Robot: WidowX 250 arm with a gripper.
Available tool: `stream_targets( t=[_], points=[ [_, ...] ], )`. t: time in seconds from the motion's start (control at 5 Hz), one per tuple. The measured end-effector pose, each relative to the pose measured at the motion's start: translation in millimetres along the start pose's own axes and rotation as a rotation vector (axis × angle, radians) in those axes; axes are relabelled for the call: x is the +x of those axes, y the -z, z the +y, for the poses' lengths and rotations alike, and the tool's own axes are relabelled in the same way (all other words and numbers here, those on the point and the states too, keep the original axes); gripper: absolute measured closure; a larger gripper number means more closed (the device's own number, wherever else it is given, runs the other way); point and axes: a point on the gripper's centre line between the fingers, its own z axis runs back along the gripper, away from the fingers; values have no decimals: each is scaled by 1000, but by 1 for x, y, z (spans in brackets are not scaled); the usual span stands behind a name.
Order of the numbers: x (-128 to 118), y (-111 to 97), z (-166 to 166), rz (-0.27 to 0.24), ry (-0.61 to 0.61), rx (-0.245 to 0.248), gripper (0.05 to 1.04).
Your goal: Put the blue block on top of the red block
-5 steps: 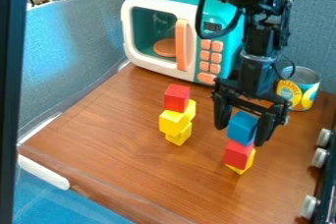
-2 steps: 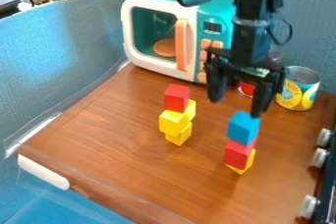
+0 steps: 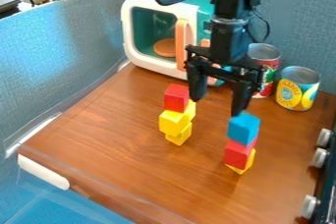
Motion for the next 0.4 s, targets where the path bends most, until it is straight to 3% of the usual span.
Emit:
stream_targets(
  t=[0.2, 0.4],
  points=[
    [-2, -2, 24, -9, -56, 19, 83],
    [-2, -3, 27, -11, -58, 9, 83]
  ],
)
